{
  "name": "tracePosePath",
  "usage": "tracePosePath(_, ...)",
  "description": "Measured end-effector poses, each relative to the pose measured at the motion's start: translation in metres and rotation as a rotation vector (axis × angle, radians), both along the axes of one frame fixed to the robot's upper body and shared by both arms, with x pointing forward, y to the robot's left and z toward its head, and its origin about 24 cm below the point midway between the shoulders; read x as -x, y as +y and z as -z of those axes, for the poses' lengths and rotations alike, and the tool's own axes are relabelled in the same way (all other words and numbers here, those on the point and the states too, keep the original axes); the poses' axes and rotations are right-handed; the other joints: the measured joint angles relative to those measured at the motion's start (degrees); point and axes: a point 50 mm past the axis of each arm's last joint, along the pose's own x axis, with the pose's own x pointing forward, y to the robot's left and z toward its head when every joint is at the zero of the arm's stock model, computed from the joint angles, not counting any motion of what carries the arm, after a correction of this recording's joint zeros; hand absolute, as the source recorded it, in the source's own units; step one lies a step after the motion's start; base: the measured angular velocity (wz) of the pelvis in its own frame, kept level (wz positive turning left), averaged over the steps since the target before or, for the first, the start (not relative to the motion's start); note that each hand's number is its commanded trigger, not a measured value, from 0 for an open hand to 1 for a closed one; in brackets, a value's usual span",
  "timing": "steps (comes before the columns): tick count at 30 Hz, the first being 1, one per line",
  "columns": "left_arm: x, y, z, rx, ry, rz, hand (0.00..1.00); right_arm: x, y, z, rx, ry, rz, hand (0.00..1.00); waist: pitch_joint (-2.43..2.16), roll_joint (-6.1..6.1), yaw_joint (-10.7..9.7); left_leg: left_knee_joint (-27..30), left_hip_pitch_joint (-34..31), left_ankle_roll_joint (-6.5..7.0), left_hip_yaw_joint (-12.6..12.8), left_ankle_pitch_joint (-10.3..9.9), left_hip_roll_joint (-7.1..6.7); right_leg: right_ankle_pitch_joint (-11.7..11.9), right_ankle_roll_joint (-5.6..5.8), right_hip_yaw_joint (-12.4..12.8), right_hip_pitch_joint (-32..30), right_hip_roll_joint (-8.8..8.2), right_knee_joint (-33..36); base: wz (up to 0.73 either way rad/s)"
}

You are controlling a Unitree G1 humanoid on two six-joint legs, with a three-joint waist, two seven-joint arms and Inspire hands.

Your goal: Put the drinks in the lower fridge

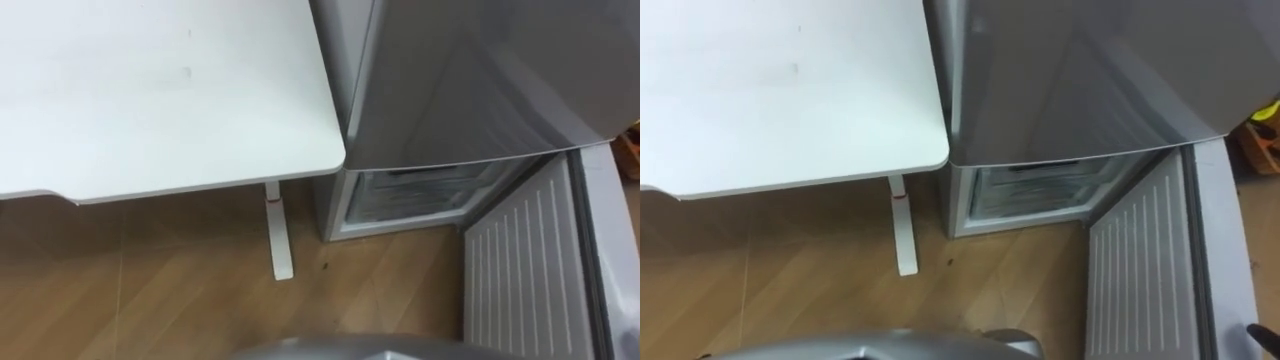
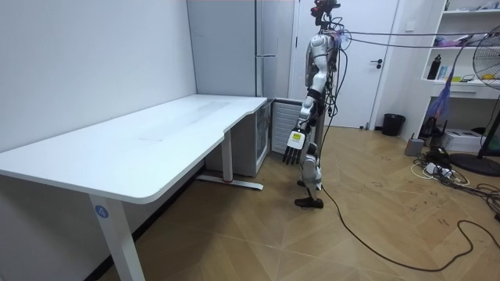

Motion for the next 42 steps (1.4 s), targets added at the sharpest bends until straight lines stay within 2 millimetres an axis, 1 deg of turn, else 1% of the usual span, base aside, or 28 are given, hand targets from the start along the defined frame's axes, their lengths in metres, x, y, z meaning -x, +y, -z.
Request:
tracePosePath(3, -0.001, -0.001, 0.000, 0.002, -0.002, 0.012, 0.00, -0.010, 0.012, 0.008, 0.001, -0.070, -0.033, 0.00, 0.10, -0.05, 0.7, -0.2, 0.0, -0.10, 0.5, 0.0, 0.30, 0.1, -0.14, -0.2, -0.2, 0.17, -0.2, -0.08)
tracePosePath(5, -0.005, -0.004, 0.002, 0.007, -0.005, 0.023, 0.00, -0.009, 0.020, 0.014, -0.014, -0.107, -0.044, 0.00, 0.10, 0.38, 1.5, -0.2, 0.1, -0.12, 0.6, 0.0, 0.35, 0.1, -0.22, 0.0, -0.1, 0.27, -0.3, -0.02)
tracePosePath(7, -0.011, -0.012, 0.005, 0.019, 0.007, 0.080, 0.00, -0.017, 0.042, 0.025, -0.031, -0.152, -0.147, 0.00, 0.33, 0.24, 2.5, -0.1, -0.3, -0.32, 0.6, 0.0, 0.77, 0.7, -0.51, -0.1, -0.2, 0.67, -0.8, -0.10)
tracePosePath(8, -0.013, -0.015, 0.007, 0.024, 0.007, 0.094, 0.00, -0.019, 0.050, 0.029, -0.047, -0.169, -0.173, 0.00, 0.34, 0.18, 2.9, 0.0, -0.4, -0.42, 0.7, -0.1, 0.90, 0.9, -0.57, -0.2, -0.3, 0.79, -0.9, -0.19)
tracePosePath(10, -0.020, -0.026, 0.012, 0.047, 0.016, 0.142, 0.00, -0.025, 0.068, 0.036, -0.081, -0.212, -0.245, 0.00, 0.32, 0.19, 3.8, 0.3, -0.9, -0.56, 1.0, -0.3, 1.37, 1.5, -0.61, -1.5, -0.8, 1.08, -0.9, -0.13)
tracePosePath(11, -0.026, -0.032, 0.014, 0.059, 0.019, 0.181, 0.00, -0.027, 0.083, 0.040, -0.116, -0.254, -0.309, 0.00, 0.32, 0.21, 4.9, 0.4, -1.3, -0.61, 1.3, -0.2, 1.53, 1.7, -0.79, -2.2, -1.3, 1.15, -1.0, -0.16)
tracePosePath(12, -0.027, -0.037, 0.016, 0.067, 0.028, 0.211, 0.00, -0.032, 0.101, 0.044, -0.160, -0.306, -0.393, 0.00, 0.17, 0.58, 5.7, 0.4, -1.4, -0.70, 1.8, -0.3, 1.73, 1.8, -0.93, -2.3, -1.5, 1.25, -1.0, -0.21)
tracePosePath(13, -0.027, -0.039, 0.017, 0.073, 0.032, 0.220, 0.00, -0.035, 0.110, 0.045, -0.188, -0.336, -0.431, 0.00, 0.15, 0.86, 6.3, 0.5, -1.3, -0.77, 2.0, -0.3, 1.84, 1.8, -1.04, -2.5, -1.6, 1.32, -1.0, -0.19)
tracePosePath(15, -0.026, -0.049, 0.021, 0.100, 0.056, 0.248, 0.00, -0.051, 0.142, 0.051, -0.270, -0.430, -0.530, 0.00, 0.23, 2.45, 7.7, 0.6, -1.6, -0.81, 2.1, -0.3, 1.93, 2.0, -1.24, -3.5, -1.9, 1.33, -1.0, -0.04)
tracePosePath(16, -0.025, -0.052, 0.022, 0.107, 0.064, 0.252, 0.00, -0.055, 0.150, 0.053, -0.298, -0.451, -0.556, 0.00, 0.20, 2.94, 7.8, 0.6, -1.6, -0.82, 2.0, -0.3, 1.93, 2.0, -1.24, -3.5, -1.9, 1.33, -1.0, 0.06)
tracePosePath(17, -0.023, -0.056, 0.024, 0.118, 0.068, 0.249, 0.00, -0.064, 0.163, 0.053, -0.350, -0.498, -0.613, 0.00, 0.18, 4.06, 8.1, 0.7, -1.7, -0.84, 1.9, -0.3, 1.94, 2.0, -1.24, -3.6, -1.9, 1.34, -1.0, 0.05)
tracePosePath(18, -0.021, -0.059, 0.025, 0.127, 0.072, 0.248, 0.00, -0.073, 0.180, 0.053, -0.421, -0.550, -0.675, 0.00, 0.17, 5.15, 8.8, 0.6, -1.6, -0.89, 1.8, -0.3, 1.94, 1.9, -1.24, -3.8, -1.9, 1.33, -1.0, 0.04)
tracePosePath(19, -0.020, -0.061, 0.025, 0.132, 0.074, 0.248, 0.00, -0.077, 0.189, 0.052, -0.457, -0.574, -0.714, 0.00, 0.14, 5.15, 9.3, 0.6, -1.6, -0.91, 1.8, -0.2, 1.94, 1.9, -1.24, -3.8, -1.9, 1.34, -1.0, 0.04)
tracePosePath(20, -0.020, -0.064, 0.026, 0.140, 0.076, 0.253, 0.00, -0.085, 0.209, 0.050, -0.541, -0.611, -0.806, 0.00, 0.30, 5.94, 10.3, 0.5, -1.6, -0.94, 1.7, -0.1, 1.89, 1.9, -1.23, -3.9, -1.9, 1.30, -1.0, 0.07)
tracePosePath(21, -0.020, -0.067, 0.027, 0.149, 0.076, 0.257, 0.00, -0.095, 0.227, 0.046, -0.615, -0.655, -0.894, 0.00, 0.29, 6.67, 10.9, 0.4, -1.6, -0.90, 1.7, 0.1, 1.73, 1.9, -1.21, -4.0, -1.9, 1.18, -1.0, 0.11)
tracePosePath(22, -0.020, -0.068, 0.027, 0.150, 0.075, 0.255, 0.00, -0.100, 0.236, 0.043, -0.647, -0.681, -0.933, 0.00, 0.28, 6.88, 11.3, 0.3, -1.7, -0.88, 1.6, 0.2, 1.59, 1.8, -1.21, -4.1, -1.9, 1.05, -1.0, 0.22)
tracePosePath(23, -0.021, -0.067, 0.027, 0.147, 0.071, 0.256, 0.00, -0.109, 0.251, 0.037, -0.700, -0.730, -0.998, 0.00, 0.27, 6.88, 11.7, 0.3, -1.9, -0.81, 0.9, 0.5, 1.23, 1.4, -1.19, -4.6, -1.8, 0.68, -0.9, 0.31)
tracePosePath(24, -0.022, -0.068, 0.027, 0.146, 0.065, 0.258, 0.00, -0.117, 0.262, 0.030, -0.737, -0.782, -1.045, 0.00, 0.26, 6.60, 12.2, 0.5, -2.2, -0.74, 0.3, 0.6, 1.05, 1.2, -1.15, -4.9, -1.7, 0.52, -0.9, 0.31)
tracePosePath(25, -0.023, -0.068, 0.027, 0.146, 0.062, 0.259, 0.00, -0.121, 0.266, 0.027, -0.753, -0.805, -1.068, 0.00, 0.27, 6.26, 12.4, 0.6, -2.2, -0.72, 0.1, 0.7, 0.90, 1.1, -1.15, -4.8, -1.6, 0.44, -1.0, 0.30)
tracePosePath(26, -0.022, -0.069, 0.027, 0.149, 0.064, 0.259, 0.00, -0.126, 0.272, 0.021, -0.776, -0.844, -1.100, 0.00, 0.40, 5.61, 12.3, 0.9, -2.2, -0.64, -0.5, 0.8, 0.65, 1.0, -1.07, -4.8, -0.9, 0.33, -1.6, 0.28)
tracePosePath(27, -0.020, -0.070, 0.027, 0.152, 0.070, 0.262, 0.00, -0.130, 0.276, 0.017, -0.796, -0.876, -1.112, 0.00, 0.35, 5.18, 12.4, 1.3, -2.2, -0.61, -1.0, 0.8, 0.41, 0.9, -0.94, -4.9, -0.3, 0.27, -2.0, 0.30)
tracePosePath(28, -0.020, -0.070, 0.027, 0.153, 0.071, 0.263, 0.00, -0.131, 0.277, 0.015, -0.799, -0.888, -1.117, 0.00, 0.44, 5.05, 12.4, 1.4, -2.2, -0.61, -1.1, 0.8, 0.33, 0.8, -0.82, -4.9, 0.0, 0.20, -2.0, 0.30)
tracePosePath(30, -0.020, -0.070, 0.027, 0.150, 0.071, 0.263, 0.00, -0.132, 0.279, 0.014, -0.821, -0.909, -1.127, 0.00, 0.50, 3.10, 12.5, 1.5, -2.3, -0.50, -1.1, 0.7, 0.23, 0.8, -0.73, -4.7, 0.8, 0.28, -2.7, 0.24)
tracePosePath(32, -0.019, -0.072, 0.028, 0.157, 0.075, 0.262, 0.00, -0.132, 0.279, 0.014, -0.830, -0.912, -1.130, 0.00, 0.50, 2.64, 12.4, 1.7, -2.3, -0.33, -1.1, 0.6, 0.24, 0.8, -0.71, -4.7, 0.9, 0.33, -2.7, 0.05)
tracePosePath(35, -0.021, -0.073, 0.028, 0.160, 0.079, 0.272, 0.00, -0.129, 0.278, 0.015, -0.842, -0.900, -1.129, 0.00, 0.48, 3.67, 12.4, 1.5, -2.3, -0.28, -1.2, 0.4, 0.27, 0.9, -0.67, -4.7, 0.9, 0.34, -2.5, 0.00)
tracePosePath(37, -0.022, -0.074, 0.028, 0.158, 0.076, 0.279, 0.00, -0.127, 0.277, 0.017, -0.851, -0.883, -1.128, 0.00, 0.39, 4.74, 12.3, 1.2, -2.2, -0.28, -1.2, 0.4, 0.31, 0.9, -0.67, -4.8, 0.9, 0.38, -2.5, 0.00)
tracePosePath(39, -0.022, -0.074, 0.028, 0.160, 0.077, 0.282, 0.00, -0.126, 0.276, 0.017, -0.854, -0.879, -1.128, 0.00, 0.19, 5.08, 12.2, 1.1, -2.2, -0.30, -1.2, 0.4, 0.34, 0.9, -0.67, -4.8, 0.9, 0.41, -2.5, 0.00)
tracePosePath(42, -0.021, -0.074, 0.028, 0.158, 0.079, 0.280, 0.00, -0.119, 0.271, 0.024, -0.864, -0.856, -1.113, 0.00, 0.14, 5.23, 12.2, 0.9, -1.9, -0.33, -1.4, 0.5, 0.34, 0.9, -0.67, -4.9, 1.1, 0.41, -2.5, 0.01)
